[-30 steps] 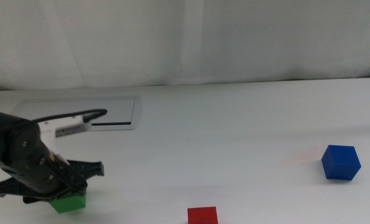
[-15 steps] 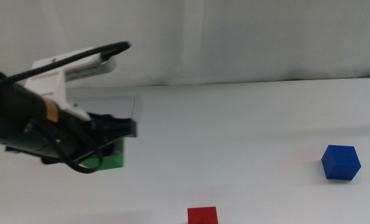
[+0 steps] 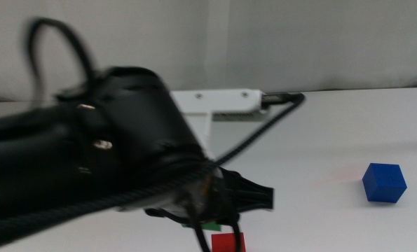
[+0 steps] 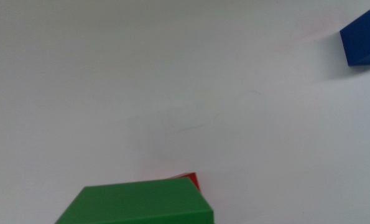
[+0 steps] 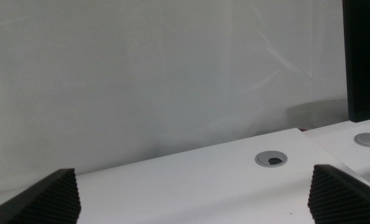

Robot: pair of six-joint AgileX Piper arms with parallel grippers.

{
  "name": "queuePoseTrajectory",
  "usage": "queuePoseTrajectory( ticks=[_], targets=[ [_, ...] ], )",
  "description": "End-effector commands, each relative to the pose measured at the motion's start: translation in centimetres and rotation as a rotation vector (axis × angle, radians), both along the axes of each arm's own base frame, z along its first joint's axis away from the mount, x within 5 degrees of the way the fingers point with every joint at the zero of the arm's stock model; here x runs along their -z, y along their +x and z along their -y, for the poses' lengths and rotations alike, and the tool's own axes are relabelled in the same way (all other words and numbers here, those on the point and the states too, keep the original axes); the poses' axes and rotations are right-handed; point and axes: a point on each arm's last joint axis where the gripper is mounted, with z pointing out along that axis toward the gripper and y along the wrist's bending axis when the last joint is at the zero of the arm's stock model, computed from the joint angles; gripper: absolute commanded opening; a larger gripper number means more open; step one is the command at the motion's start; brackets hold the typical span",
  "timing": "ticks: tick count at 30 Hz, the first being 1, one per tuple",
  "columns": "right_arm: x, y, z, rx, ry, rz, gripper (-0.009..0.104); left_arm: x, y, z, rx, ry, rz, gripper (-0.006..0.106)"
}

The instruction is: Stack red cubes first, then green, then blue cubes in a specific spot.

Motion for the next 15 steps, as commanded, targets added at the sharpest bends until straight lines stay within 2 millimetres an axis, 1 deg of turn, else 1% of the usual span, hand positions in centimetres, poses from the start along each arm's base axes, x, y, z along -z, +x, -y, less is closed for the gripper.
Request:
queuePoseTrajectory(
  ticks=[1, 2, 3, 7, 15],
  targets=[
    [1.4, 0.0, 0.1, 0.008, -0.012, -0.039, 0.103, 0.7, -0.1, 1.3, -0.038, 0.01, -0.009, -0.003],
    [1.4, 0.0, 0.1, 0.007, -0.012, -0.041, 0.103, 1.5, 0.0, 2.1, -0.055, 0.008, -0.03, -0.003],
    [1.4, 0.0, 0.1, 0.007, -0.012, -0.041, 0.103, 1.9, 0.0, 2.4, -0.065, 0.009, -0.036, -0.003],
    [1.4, 0.0, 0.1, 0.007, -0.012, -0.041, 0.103, 3.1, 0.0, 3.3, -0.104, -0.002, -0.072, -0.003],
    [1.4, 0.0, 0.0, 0.007, -0.012, -0.043, 0.103, 3.3, 0.1, 3.9, -0.173, -0.089, -0.081, -0.003]
  ],
)
